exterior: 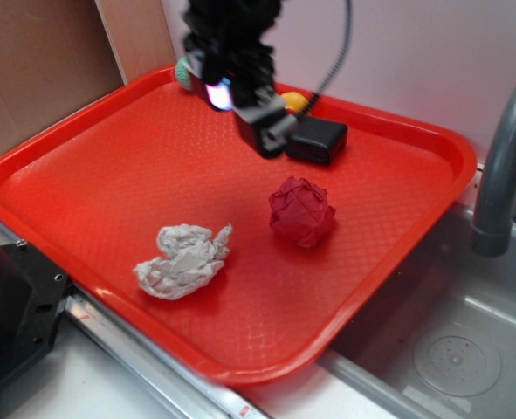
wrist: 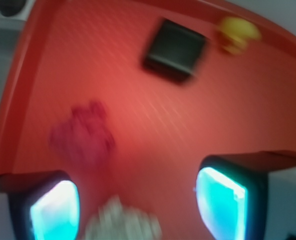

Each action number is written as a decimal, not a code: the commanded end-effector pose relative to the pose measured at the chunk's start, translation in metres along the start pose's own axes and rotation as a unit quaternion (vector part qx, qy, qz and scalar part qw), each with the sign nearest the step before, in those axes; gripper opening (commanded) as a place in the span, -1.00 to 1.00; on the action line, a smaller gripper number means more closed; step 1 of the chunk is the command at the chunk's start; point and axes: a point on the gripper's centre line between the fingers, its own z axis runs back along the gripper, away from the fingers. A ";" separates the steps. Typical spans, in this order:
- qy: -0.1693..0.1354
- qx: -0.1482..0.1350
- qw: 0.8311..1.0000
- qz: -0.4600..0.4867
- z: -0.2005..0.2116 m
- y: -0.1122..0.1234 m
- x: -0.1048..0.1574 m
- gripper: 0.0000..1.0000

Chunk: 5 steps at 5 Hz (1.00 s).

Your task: Grab the red paper.

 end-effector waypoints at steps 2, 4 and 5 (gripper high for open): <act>-0.009 -0.070 0.995 -0.073 -0.033 -0.037 0.001 1.00; 0.028 -0.050 0.995 -0.079 -0.057 -0.049 -0.015 1.00; 0.029 -0.048 0.996 -0.071 -0.056 -0.052 -0.017 -1.00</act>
